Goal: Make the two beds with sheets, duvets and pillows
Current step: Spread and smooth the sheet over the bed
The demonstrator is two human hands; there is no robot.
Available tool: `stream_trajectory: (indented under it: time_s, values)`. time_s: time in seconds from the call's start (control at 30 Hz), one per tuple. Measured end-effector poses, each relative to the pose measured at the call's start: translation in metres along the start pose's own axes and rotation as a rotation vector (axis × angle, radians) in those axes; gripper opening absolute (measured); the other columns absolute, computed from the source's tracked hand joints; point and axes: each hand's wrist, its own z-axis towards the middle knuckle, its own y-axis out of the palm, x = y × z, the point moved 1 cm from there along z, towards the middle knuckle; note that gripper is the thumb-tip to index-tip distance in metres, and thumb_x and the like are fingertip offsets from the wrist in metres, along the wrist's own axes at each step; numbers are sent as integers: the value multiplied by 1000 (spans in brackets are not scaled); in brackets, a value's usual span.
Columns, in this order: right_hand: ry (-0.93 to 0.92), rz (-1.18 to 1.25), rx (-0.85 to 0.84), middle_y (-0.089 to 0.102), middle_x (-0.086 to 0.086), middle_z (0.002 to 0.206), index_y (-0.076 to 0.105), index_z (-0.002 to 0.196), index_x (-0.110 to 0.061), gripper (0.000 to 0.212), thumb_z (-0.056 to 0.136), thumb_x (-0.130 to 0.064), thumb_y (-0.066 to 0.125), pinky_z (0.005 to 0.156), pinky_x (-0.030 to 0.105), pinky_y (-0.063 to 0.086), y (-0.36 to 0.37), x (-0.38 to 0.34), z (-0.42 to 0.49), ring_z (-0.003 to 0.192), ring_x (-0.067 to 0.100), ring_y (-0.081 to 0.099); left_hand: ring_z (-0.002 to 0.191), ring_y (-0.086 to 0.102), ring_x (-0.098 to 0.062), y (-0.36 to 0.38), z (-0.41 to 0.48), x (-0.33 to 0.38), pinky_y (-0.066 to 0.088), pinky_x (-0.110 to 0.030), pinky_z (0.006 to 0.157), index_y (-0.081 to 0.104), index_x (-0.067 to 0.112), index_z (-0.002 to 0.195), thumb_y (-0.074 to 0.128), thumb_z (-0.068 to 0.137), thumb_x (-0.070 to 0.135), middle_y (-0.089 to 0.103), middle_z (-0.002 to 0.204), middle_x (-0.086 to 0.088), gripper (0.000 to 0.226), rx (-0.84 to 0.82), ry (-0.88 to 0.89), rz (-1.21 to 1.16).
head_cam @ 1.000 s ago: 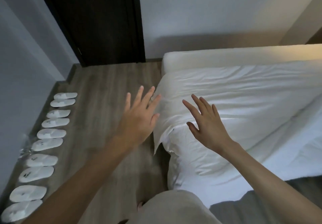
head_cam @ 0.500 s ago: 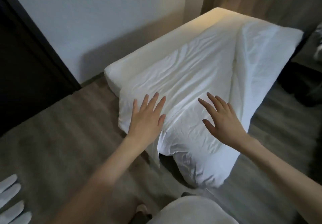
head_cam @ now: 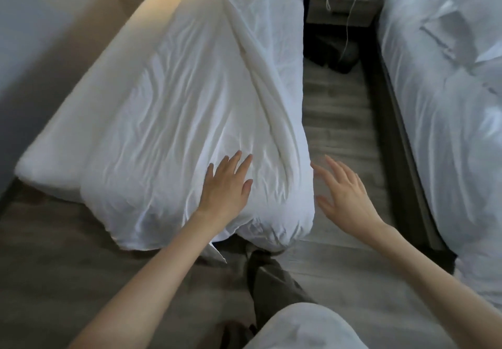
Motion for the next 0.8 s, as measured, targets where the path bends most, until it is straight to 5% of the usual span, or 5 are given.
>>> stream_trajectory:
  time_s: [0.23, 0.6, 0.8]
  values:
    - [232, 134, -57, 22, 7, 159, 31, 150, -25, 67, 90, -20, 60, 115, 45, 21, 35, 43, 84, 144, 30, 20, 148, 17, -20, 30, 116, -20, 19, -46, 119, 14, 25, 155, 33, 104, 35, 15, 162, -1, 55, -76, 33, -59]
    - [428, 286, -217, 18, 4, 160, 25, 152, -26, 73, 91, -35, 64, 113, 46, 26, 123, 117, 253, 145, 27, 19, 144, 28, -23, 120, 286, -67, 32, -39, 111, 23, 22, 154, 37, 103, 34, 24, 159, -6, 54, -253, -57, -61]
    - [562, 371, -336, 21, -1, 159, 15, 154, -29, 98, 79, -50, 74, 112, 51, 29, 198, 152, 298, 144, 26, 19, 148, 10, -34, 193, 308, -97, 27, -51, 113, 16, 34, 154, 35, 102, 41, 11, 162, -1, 56, -449, -119, -6]
